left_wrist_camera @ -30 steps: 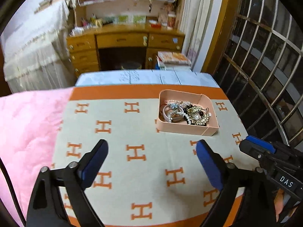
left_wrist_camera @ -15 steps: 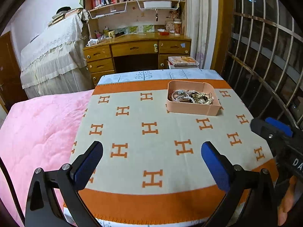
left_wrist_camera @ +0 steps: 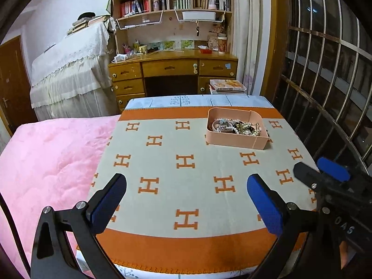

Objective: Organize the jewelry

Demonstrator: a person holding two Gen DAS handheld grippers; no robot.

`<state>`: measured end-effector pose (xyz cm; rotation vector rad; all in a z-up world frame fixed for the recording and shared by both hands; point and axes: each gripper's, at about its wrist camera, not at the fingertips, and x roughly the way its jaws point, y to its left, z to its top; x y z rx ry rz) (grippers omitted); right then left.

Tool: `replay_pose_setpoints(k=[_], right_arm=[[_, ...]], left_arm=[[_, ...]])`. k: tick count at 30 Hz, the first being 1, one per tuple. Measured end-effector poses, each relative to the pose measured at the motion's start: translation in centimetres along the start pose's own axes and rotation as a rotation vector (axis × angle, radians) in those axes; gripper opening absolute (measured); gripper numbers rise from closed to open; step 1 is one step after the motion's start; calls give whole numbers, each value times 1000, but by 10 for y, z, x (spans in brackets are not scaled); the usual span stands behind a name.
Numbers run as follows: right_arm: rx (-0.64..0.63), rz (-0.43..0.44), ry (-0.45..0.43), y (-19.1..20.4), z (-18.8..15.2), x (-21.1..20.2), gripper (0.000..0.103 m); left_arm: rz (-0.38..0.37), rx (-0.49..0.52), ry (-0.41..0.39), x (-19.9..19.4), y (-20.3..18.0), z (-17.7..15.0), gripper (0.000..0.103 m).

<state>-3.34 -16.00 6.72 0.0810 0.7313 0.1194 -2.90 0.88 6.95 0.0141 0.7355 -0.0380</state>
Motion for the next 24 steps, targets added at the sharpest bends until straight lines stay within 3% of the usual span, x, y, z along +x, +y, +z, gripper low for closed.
replay_pose_setpoints(k=[24], right_arm=[[-2, -10, 29, -3, -9, 12, 60]], left_arm=[[-18, 1, 46, 19, -3, -3, 102]])
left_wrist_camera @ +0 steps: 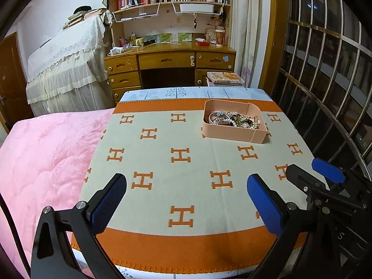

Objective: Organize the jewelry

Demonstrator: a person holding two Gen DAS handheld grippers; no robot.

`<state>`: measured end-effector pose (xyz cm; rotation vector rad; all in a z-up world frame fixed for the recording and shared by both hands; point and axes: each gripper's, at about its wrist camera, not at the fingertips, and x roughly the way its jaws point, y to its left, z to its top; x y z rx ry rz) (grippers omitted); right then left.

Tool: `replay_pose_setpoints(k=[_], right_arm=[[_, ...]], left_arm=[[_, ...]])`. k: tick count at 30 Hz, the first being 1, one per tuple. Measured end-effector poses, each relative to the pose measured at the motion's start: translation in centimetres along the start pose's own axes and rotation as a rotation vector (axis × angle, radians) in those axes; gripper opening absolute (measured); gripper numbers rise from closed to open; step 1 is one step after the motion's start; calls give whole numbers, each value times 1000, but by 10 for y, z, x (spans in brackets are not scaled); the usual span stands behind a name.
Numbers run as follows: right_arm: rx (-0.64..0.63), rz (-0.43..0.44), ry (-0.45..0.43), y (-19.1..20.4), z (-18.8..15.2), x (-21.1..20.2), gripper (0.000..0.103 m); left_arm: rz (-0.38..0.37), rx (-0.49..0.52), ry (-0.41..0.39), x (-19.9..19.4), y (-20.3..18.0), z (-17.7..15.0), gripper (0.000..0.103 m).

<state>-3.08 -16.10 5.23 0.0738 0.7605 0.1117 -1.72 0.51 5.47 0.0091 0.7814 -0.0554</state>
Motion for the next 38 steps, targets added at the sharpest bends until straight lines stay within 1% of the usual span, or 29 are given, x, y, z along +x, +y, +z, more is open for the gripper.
replay_pose_setpoints(k=[9, 28, 38], right_arm=[[10, -5, 27, 2, -3, 9, 60], [13, 0, 34, 2, -2, 11, 60], [6, 13, 50, 14, -5, 16, 60]], left_arm=[[-16, -5, 28, 8, 3, 0, 102], [-13, -7, 30, 12, 4, 0, 102], [-14, -26, 41, 12, 10, -5, 102]])
